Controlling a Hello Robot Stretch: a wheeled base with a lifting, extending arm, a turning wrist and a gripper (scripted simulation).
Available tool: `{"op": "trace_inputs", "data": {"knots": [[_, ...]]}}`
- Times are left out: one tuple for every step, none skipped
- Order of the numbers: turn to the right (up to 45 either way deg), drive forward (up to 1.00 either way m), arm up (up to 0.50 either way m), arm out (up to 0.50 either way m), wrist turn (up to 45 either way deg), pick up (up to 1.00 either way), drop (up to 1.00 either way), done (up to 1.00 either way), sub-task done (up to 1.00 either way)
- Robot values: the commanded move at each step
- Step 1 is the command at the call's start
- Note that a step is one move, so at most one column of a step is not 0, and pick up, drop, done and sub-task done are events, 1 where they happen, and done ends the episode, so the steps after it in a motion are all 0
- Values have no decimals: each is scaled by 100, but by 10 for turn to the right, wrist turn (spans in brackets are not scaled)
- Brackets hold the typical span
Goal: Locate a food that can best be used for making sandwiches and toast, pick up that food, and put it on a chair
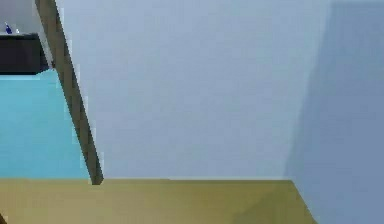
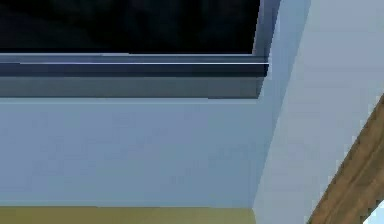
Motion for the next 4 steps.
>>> {"op": "trace_inputs", "data": {"knots": [[0,45,0,0,0,0,0,0,0],[0,30,0,0,0,0,0,0,0],[-450,0,0,0,0,0,0,0,0],[-270,0,0,0,0,0,0,0,0]]}}
